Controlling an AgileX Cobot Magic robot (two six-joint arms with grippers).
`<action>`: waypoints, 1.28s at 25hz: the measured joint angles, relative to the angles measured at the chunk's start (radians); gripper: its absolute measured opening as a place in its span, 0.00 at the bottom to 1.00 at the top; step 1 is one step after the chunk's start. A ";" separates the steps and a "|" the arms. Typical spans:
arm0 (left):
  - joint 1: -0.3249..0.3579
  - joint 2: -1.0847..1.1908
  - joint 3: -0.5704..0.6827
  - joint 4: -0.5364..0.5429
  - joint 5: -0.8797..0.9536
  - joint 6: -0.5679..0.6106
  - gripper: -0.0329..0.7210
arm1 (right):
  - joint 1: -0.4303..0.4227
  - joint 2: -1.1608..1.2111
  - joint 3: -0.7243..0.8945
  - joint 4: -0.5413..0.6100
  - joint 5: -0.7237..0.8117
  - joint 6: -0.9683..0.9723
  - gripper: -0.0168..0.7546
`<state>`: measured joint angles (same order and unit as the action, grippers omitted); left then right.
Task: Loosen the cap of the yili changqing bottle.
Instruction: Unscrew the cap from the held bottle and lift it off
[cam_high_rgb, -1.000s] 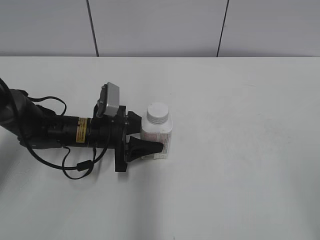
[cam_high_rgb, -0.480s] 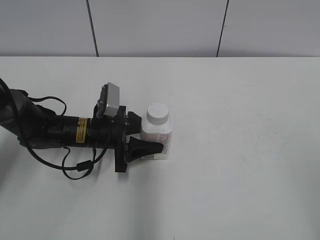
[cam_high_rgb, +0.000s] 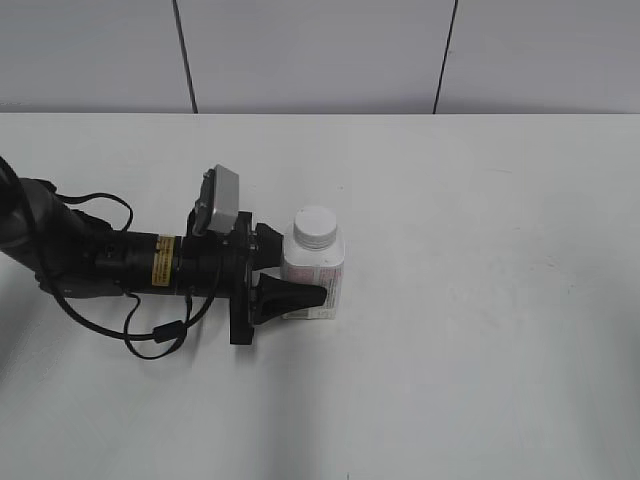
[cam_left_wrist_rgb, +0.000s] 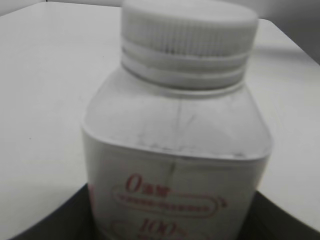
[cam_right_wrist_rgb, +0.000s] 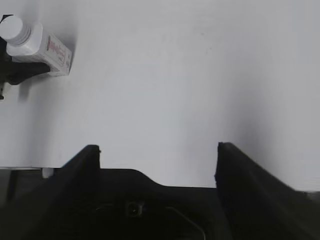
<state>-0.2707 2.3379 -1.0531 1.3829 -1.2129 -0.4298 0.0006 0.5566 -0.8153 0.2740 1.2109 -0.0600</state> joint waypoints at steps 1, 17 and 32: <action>0.000 0.000 0.000 0.000 0.000 0.000 0.56 | 0.000 0.045 -0.014 0.004 0.001 0.013 0.75; 0.000 0.000 0.000 0.000 -0.002 0.000 0.56 | 0.009 0.699 -0.240 0.183 0.005 0.199 0.75; 0.000 0.000 0.000 -0.003 -0.002 0.000 0.56 | 0.375 1.133 -0.651 0.071 0.005 0.470 0.75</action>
<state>-0.2707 2.3379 -1.0531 1.3804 -1.2151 -0.4298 0.3756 1.6893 -1.4660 0.3451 1.2163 0.4104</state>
